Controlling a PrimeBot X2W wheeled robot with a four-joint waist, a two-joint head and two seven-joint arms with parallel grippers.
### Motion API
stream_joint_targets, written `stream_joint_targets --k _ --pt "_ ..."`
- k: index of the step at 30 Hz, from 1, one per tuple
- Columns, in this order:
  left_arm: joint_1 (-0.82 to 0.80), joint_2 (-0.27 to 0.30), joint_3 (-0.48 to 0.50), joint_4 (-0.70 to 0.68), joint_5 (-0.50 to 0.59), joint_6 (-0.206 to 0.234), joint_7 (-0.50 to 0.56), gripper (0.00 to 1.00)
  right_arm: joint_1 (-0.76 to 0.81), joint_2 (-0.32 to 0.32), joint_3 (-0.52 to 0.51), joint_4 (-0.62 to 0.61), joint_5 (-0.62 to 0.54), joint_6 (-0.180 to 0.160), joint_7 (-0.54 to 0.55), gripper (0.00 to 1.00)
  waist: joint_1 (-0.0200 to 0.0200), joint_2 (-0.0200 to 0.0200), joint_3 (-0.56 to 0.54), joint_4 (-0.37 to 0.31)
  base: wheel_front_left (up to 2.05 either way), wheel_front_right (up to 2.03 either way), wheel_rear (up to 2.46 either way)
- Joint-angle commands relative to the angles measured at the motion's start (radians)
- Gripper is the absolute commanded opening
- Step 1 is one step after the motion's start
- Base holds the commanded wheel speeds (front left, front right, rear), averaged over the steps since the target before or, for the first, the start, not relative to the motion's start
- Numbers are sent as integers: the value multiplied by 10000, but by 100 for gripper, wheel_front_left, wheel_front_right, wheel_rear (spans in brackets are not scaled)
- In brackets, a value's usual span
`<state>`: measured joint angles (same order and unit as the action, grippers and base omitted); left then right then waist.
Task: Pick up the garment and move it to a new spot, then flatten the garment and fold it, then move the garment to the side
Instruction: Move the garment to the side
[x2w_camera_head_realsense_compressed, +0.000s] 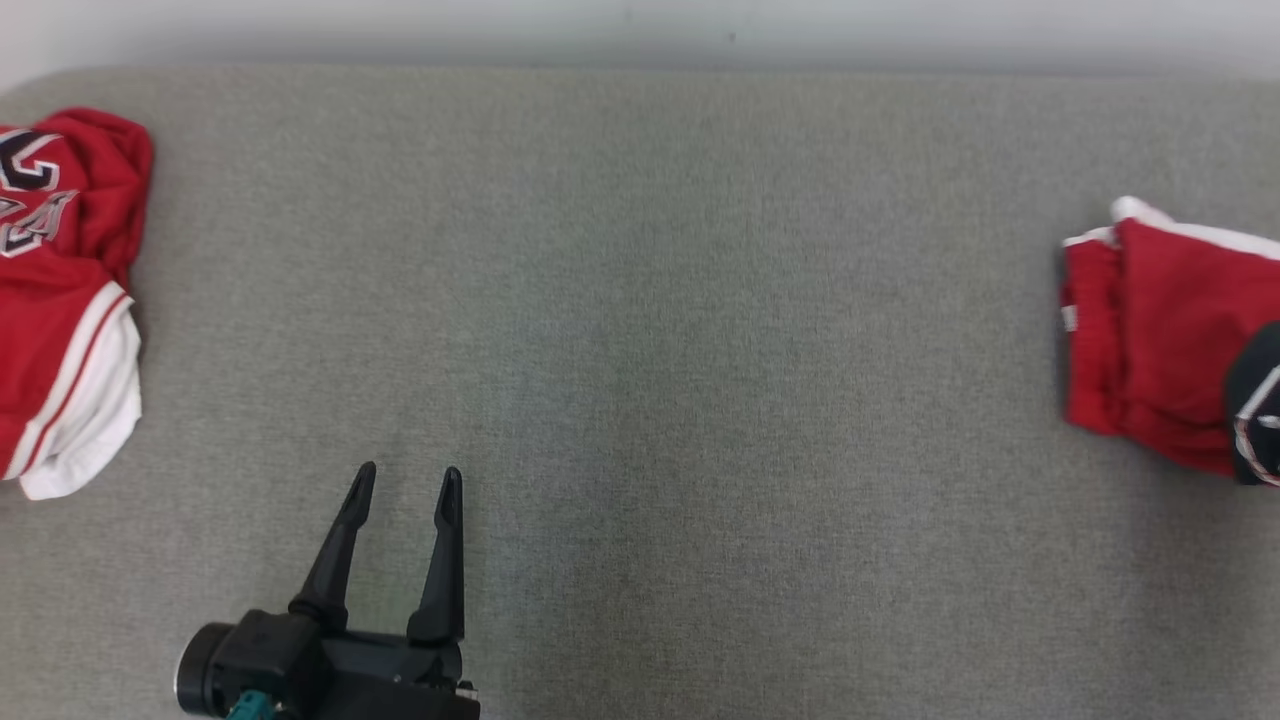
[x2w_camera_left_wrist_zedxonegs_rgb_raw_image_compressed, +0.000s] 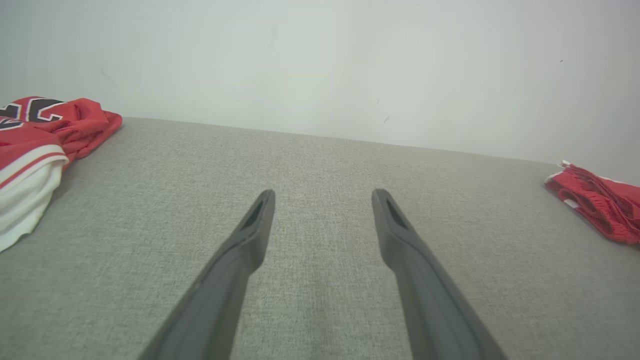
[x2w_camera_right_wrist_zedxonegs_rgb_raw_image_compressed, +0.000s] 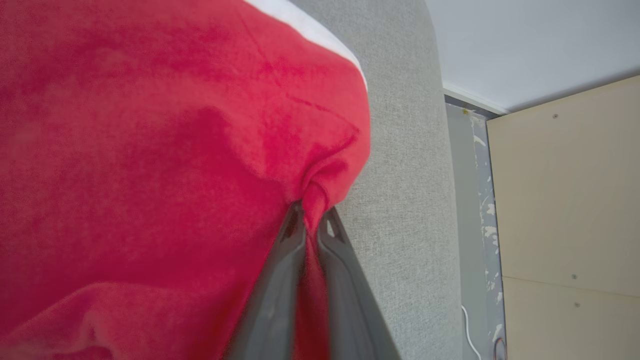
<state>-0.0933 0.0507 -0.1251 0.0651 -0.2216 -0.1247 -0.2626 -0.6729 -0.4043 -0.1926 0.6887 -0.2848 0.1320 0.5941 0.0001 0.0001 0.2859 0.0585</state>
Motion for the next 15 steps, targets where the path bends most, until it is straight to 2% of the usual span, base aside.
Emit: stream_joint_targets --k 1,7,9,15 --pt "-196 68 8 -80 96 -66 -33 100 90 -362 7 -141 -5 -28 -203 0 -1 -1 480 -126 0 0 0" --pt "-492 287 -12 -317 112 -49 -33 100 147 -1566 -166 -114 -325 -27 -835 0 -1 -1 1146 64 0 0 0" --pt "-531 320 -21 -369 129 -51 -33 100 108 -1637 -218 -132 -337 -27 -935 0 -1 -1 1247 89 0 0 0" --pt "-667 469 -190 -565 51 -54 -33 100 195 -2431 -801 -184 -828 -27 -1939 0 -1 -1 1712 279 0 0 0"
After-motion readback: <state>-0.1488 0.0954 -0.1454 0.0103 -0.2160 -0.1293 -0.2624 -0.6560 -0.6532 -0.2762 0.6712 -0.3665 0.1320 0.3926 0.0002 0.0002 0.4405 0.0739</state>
